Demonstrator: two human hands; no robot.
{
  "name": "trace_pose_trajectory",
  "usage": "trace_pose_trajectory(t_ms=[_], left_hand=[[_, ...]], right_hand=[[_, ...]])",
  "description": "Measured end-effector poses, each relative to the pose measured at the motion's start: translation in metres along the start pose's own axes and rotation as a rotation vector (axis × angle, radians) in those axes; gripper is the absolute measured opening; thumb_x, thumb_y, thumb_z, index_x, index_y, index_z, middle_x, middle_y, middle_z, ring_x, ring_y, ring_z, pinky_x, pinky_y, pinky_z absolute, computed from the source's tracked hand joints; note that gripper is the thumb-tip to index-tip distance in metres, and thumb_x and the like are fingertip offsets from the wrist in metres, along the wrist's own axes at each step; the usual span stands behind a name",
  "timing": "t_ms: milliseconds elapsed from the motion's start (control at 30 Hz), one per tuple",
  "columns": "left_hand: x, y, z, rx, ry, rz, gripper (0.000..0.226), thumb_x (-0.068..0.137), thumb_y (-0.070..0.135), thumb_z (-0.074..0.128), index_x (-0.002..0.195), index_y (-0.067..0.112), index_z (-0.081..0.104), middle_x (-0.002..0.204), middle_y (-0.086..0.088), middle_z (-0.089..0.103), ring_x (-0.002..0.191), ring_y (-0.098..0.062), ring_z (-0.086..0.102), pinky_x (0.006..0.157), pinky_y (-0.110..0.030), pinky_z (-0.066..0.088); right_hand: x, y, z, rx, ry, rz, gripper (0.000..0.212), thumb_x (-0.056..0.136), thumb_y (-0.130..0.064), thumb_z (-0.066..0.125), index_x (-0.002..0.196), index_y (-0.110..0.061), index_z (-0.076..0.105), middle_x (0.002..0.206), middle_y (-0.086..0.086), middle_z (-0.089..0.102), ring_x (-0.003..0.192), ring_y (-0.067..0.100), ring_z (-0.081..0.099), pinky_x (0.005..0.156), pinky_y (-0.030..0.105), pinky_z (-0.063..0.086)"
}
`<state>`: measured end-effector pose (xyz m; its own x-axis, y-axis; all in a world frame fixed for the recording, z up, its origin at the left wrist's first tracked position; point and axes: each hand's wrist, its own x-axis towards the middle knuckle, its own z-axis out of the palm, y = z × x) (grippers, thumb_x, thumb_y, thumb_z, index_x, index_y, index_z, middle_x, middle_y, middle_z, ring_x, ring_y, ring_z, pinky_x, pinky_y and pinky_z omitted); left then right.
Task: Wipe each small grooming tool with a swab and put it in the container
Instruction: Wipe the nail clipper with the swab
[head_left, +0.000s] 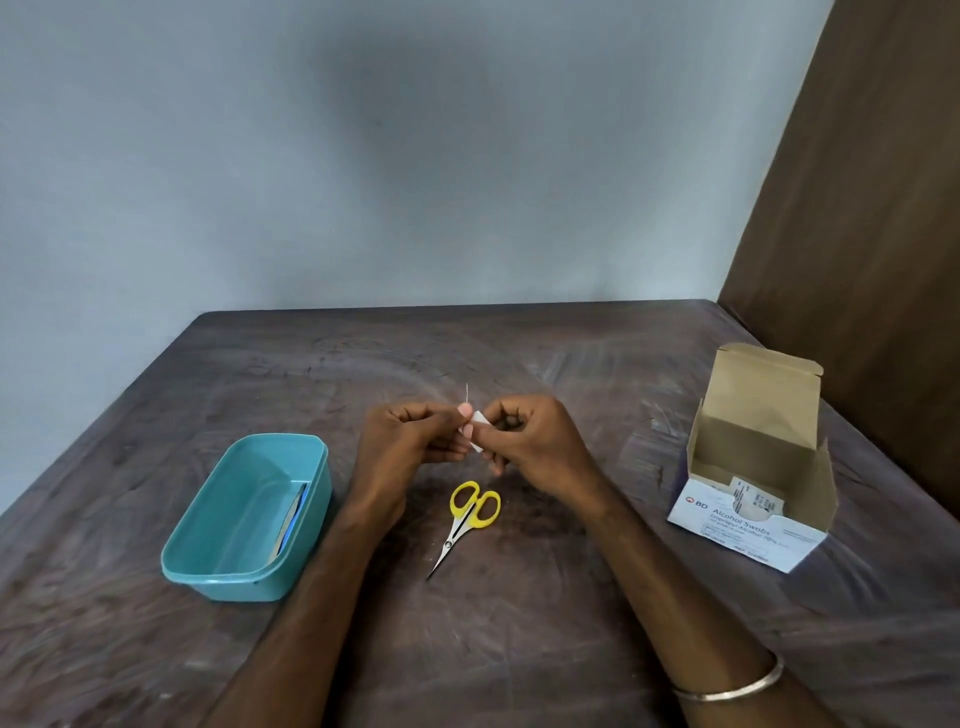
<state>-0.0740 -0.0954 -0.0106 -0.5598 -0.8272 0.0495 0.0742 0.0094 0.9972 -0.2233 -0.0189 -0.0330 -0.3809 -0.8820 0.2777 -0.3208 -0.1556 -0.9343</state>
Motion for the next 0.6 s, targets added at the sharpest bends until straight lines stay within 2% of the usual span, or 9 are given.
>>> trace_pose_trajectory(t_ms=[133,267,400,600], left_hand=[[-0.0005,0.0008,0.0026,-0.009,0.016,-0.003,0.013,0.085,0.013,0.073,0.084,0.000,0.076,0.074,-0.019,0.073,0.062,-0.020,0.069,0.060,-0.026,0.059],[-0.0001,0.0001,0.0031,0.009,0.047,0.014,0.014,0.086,0.014,0.072,0.085,0.001,0.076,0.074,-0.018,0.074,0.062,-0.021,0.070,0.061,-0.027,0.059],[-0.0008,0.0008,0.0034,0.013,0.077,0.032,0.013,0.087,0.013,0.071,0.087,0.001,0.076,0.075,-0.019,0.074,0.062,-0.022,0.070,0.065,-0.031,0.061],[0.0009,-0.0025,0.0024,0.097,0.132,0.093,0.007,0.087,0.012,0.072,0.088,0.008,0.076,0.074,-0.010,0.076,0.066,-0.023,0.072,0.068,-0.031,0.062]], right_hand=[[0.0003,0.0002,-0.0004,-0.025,0.015,0.014,0.014,0.084,-0.009,0.073,0.071,-0.005,0.069,0.055,0.005,0.066,0.044,0.018,0.059,0.050,0.035,0.049],[0.0004,-0.0002,-0.0033,-0.047,-0.007,-0.011,0.011,0.082,-0.009,0.070,0.071,-0.008,0.071,0.060,0.014,0.068,0.048,0.021,0.061,0.053,0.044,0.054],[0.0021,0.0034,-0.0047,0.010,-0.033,0.011,0.011,0.084,-0.012,0.069,0.075,-0.005,0.073,0.066,0.018,0.069,0.050,0.024,0.063,0.055,0.035,0.054],[0.0019,0.0004,-0.0073,0.081,-0.046,0.054,0.005,0.087,-0.008,0.075,0.084,-0.005,0.077,0.074,0.017,0.073,0.053,0.025,0.065,0.058,0.034,0.057]])
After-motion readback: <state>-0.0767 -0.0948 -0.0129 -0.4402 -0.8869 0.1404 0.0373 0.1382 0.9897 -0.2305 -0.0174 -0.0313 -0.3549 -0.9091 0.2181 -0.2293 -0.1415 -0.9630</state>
